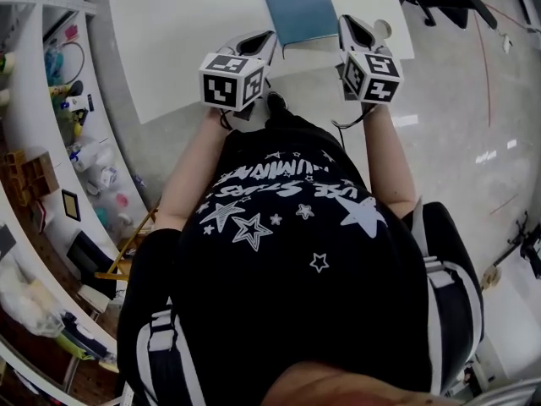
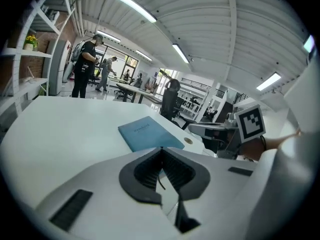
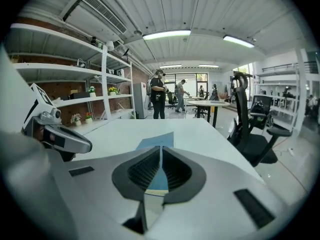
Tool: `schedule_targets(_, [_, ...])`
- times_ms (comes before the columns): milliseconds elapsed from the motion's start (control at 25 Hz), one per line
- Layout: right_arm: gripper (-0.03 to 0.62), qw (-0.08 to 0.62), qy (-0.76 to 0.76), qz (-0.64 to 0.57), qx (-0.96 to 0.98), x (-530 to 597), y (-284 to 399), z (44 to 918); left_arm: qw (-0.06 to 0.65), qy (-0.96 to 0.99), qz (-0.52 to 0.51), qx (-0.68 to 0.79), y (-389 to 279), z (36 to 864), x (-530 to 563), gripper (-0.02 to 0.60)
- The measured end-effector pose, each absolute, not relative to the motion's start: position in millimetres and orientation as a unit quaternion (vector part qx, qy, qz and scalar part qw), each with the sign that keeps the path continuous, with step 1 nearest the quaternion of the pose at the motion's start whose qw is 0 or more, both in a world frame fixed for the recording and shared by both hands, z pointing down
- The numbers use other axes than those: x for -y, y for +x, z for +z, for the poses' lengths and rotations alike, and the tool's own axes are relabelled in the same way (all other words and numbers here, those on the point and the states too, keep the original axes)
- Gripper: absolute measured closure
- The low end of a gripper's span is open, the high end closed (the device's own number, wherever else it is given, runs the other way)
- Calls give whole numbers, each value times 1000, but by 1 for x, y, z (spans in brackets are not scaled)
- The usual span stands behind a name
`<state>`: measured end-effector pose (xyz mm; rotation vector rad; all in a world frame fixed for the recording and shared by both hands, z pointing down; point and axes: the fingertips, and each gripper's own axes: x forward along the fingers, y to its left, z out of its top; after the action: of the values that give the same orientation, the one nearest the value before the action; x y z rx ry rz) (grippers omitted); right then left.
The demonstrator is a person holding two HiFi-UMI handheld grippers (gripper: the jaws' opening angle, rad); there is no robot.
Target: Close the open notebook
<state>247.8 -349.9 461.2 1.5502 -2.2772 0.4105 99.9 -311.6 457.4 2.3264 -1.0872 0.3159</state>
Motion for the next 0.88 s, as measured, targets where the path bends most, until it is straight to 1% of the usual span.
schedule_targets(200, [576,158,535,141,818,306,196,448,241,875,82,413,46,427,273,569])
schedule_targets(400, [576,140,549,140,812,251,161,439,230,880,60,411,2,408,229,569])
schedule_targets(560, [576,141,561,144,803,192,139,445,222,888,48,400,-27,401,188,569])
schedule_targets(880, [576,165,575,150,787,121,123,452,228,896,11,380,-51,386,138,569])
